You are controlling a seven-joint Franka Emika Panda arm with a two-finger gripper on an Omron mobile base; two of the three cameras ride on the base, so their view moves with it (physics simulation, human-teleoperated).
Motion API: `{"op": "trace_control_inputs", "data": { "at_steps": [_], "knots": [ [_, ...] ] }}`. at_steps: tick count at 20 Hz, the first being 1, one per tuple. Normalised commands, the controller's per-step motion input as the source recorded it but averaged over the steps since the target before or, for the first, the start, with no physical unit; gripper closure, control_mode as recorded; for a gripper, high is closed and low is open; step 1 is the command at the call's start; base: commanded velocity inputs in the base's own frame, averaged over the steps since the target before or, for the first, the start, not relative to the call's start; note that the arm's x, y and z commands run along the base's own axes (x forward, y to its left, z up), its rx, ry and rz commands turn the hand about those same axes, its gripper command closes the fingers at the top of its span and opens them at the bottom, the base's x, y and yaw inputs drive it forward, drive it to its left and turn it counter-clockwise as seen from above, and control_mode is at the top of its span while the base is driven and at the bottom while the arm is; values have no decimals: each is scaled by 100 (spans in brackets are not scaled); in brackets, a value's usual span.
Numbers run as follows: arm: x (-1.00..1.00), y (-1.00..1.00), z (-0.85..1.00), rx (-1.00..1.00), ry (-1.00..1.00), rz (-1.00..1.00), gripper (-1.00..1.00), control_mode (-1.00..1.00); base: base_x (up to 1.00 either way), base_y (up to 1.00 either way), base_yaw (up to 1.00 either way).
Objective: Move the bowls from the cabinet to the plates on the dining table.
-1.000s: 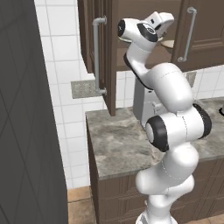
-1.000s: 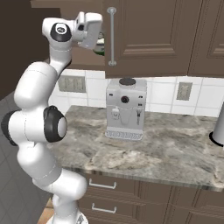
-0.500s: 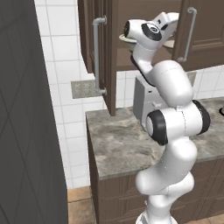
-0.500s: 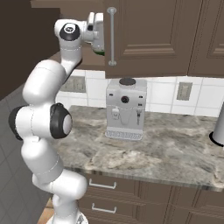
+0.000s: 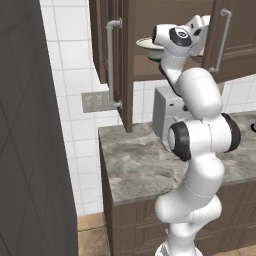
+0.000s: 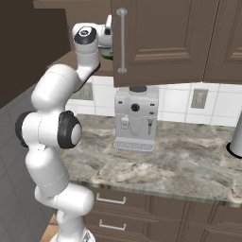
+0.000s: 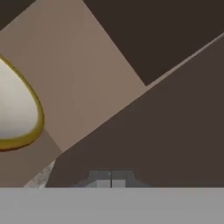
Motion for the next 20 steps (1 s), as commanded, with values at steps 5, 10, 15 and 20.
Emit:
{"op": "trace_control_inputs", "data": {
  "at_steps": [5,10,15,20],
  "knots": [
    [-41,-60,1,-3,-6,-16,100,-100,0,0,0],
    [-44,-60,3,-3,-7,-15,100,-100,0,0,0],
    [-48,-59,5,-3,-8,-15,100,-100,0,0,0],
    [-52,-60,5,-3,-10,-12,100,-100,0,0,0]
  ]
}}
